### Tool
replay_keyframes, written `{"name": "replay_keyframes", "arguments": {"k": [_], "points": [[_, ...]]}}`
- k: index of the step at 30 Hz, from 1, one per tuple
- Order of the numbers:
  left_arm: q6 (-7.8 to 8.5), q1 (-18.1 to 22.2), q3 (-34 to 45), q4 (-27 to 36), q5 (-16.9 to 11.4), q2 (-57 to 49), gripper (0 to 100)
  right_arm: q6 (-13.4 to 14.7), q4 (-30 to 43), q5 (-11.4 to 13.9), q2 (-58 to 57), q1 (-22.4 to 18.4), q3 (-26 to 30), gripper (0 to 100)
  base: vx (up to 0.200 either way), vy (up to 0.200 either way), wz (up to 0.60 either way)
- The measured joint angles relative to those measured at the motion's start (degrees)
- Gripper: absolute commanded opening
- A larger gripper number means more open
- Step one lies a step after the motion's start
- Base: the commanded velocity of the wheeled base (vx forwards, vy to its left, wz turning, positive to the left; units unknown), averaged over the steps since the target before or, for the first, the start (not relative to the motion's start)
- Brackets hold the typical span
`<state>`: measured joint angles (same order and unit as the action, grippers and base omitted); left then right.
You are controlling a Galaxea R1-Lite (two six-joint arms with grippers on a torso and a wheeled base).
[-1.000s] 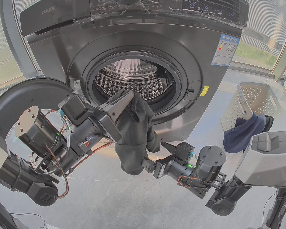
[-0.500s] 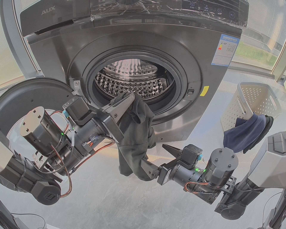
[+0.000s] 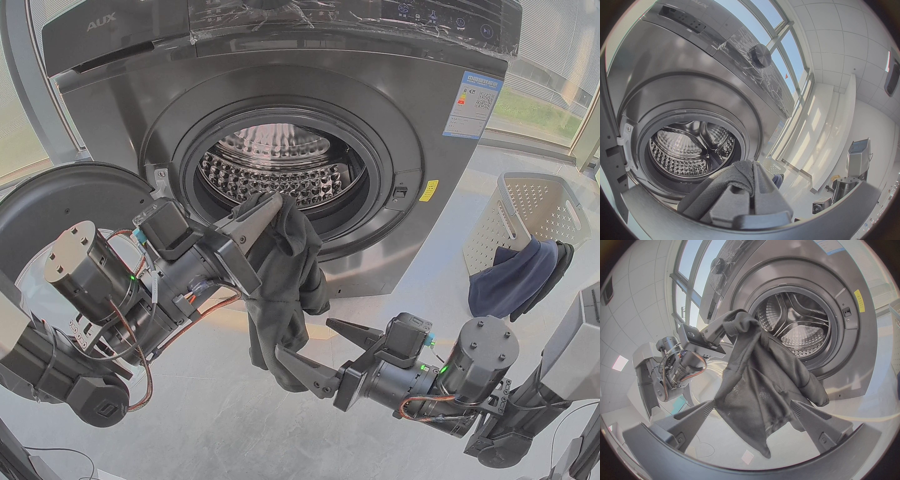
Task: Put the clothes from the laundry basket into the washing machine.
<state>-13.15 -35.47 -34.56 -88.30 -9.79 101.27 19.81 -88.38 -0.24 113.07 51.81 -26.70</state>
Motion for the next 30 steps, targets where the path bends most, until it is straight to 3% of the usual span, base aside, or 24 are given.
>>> {"name": "replay_keyframes", "arguments": {"k": [12,22,30], "points": [[0.02,-0.24,-0.28,0.24,0.4,-0.2,0,1.62,0.04,2.1,-0.85,-0.99,-1.39,100,0.0,0.0,0.0],[0.07,-0.63,-0.48,0.44,0.6,-0.72,0,1.15,0.09,4.38,3.11,-8.24,-5.63,100,0.0,0.0,0.0],[0.07,-0.72,-0.44,0.35,0.65,-0.83,0,0.94,0.09,4.56,5.1,-9.01,-9.72,100,0.0,0.0,0.0]]}}
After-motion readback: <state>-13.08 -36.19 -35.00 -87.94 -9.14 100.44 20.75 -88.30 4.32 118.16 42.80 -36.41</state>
